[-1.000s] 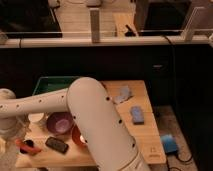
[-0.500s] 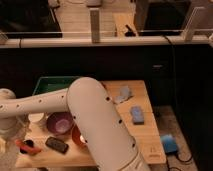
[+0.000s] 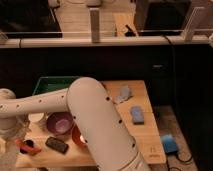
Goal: Place pepper in metal cup
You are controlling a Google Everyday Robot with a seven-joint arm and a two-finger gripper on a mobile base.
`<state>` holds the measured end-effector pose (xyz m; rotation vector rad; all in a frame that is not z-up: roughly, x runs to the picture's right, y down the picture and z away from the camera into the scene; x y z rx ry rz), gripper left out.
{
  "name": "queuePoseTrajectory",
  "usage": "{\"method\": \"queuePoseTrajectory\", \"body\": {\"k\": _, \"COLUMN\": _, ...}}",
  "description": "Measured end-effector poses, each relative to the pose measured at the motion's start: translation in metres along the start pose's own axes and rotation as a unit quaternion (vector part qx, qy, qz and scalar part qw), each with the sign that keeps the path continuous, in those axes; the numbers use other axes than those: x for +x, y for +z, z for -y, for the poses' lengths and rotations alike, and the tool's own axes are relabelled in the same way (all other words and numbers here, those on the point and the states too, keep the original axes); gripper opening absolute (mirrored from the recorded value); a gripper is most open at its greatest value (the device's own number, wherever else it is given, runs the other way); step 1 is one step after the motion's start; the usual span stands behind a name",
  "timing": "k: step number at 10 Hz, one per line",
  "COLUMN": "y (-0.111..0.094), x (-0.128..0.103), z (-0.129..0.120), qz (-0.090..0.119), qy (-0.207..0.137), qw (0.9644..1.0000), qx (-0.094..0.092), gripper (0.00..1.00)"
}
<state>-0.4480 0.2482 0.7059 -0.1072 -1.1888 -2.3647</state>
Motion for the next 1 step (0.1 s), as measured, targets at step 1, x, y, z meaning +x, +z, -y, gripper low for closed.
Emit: {"method": "queuePoseTrajectory", "body": {"k": 1, "y": 0.0000, "x": -0.0002, "z": 0.0004, "qz": 0.000, "qy": 0.000, "qw": 1.0000, "qx": 0.001, "gripper": 0.80}}
